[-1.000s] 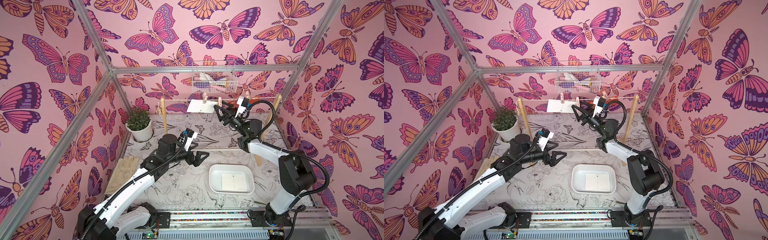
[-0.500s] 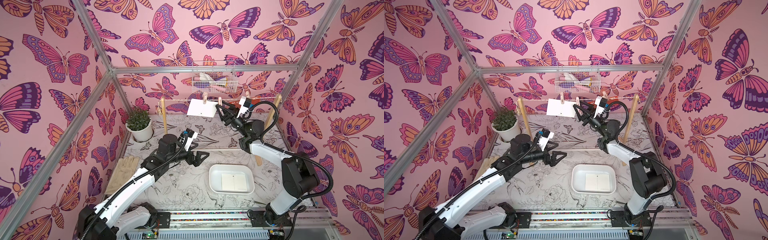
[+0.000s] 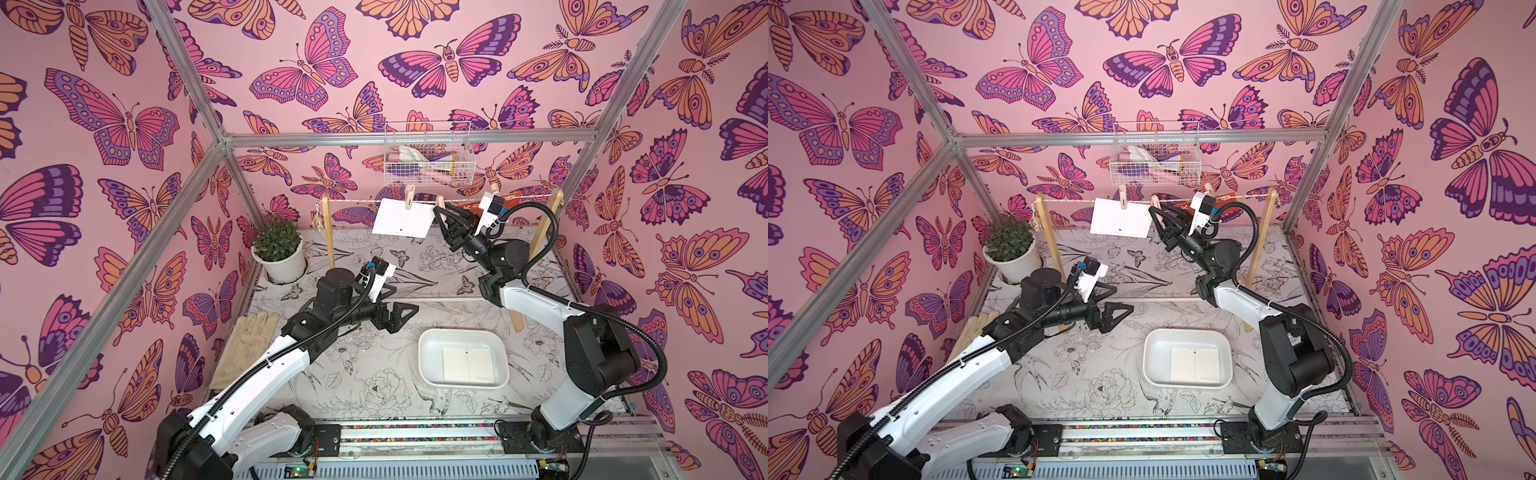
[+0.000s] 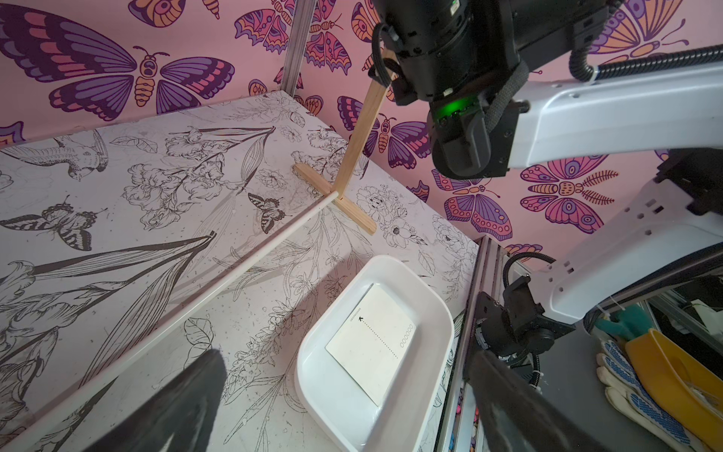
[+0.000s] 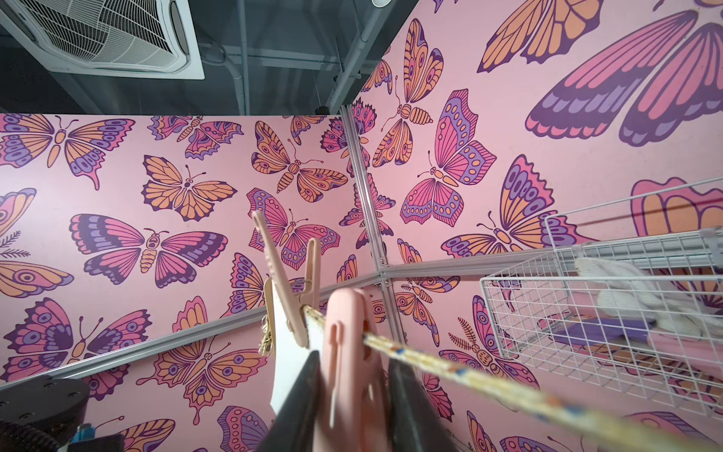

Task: Remove the postcards from the strings
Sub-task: Remove the clamp from the clothesline.

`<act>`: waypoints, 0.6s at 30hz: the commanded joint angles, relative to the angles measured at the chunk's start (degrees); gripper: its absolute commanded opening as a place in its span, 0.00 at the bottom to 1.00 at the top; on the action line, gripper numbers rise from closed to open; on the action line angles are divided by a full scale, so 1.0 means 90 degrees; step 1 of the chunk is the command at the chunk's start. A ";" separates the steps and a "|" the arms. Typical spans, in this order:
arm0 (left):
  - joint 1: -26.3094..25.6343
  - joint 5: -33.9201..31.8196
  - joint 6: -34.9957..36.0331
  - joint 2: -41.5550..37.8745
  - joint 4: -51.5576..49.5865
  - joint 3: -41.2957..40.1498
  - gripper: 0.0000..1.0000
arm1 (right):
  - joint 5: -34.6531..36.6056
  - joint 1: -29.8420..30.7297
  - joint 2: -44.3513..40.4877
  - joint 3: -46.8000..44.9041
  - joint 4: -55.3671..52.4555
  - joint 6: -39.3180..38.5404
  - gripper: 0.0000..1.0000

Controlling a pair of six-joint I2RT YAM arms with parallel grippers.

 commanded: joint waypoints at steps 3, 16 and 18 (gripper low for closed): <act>0.0036 0.0041 0.0068 0.0034 0.0092 -0.0122 1.00 | -0.0124 -0.0018 -0.0102 0.0029 0.0508 -0.0068 0.21; 0.0040 0.0033 0.0088 0.0045 0.0098 -0.0133 1.00 | -0.0103 -0.0043 -0.0130 0.0017 0.0503 -0.0087 0.22; 0.0036 0.0036 0.0090 0.0055 0.0097 -0.0132 1.00 | -0.0122 -0.0043 -0.0130 0.0017 0.0469 -0.0087 0.25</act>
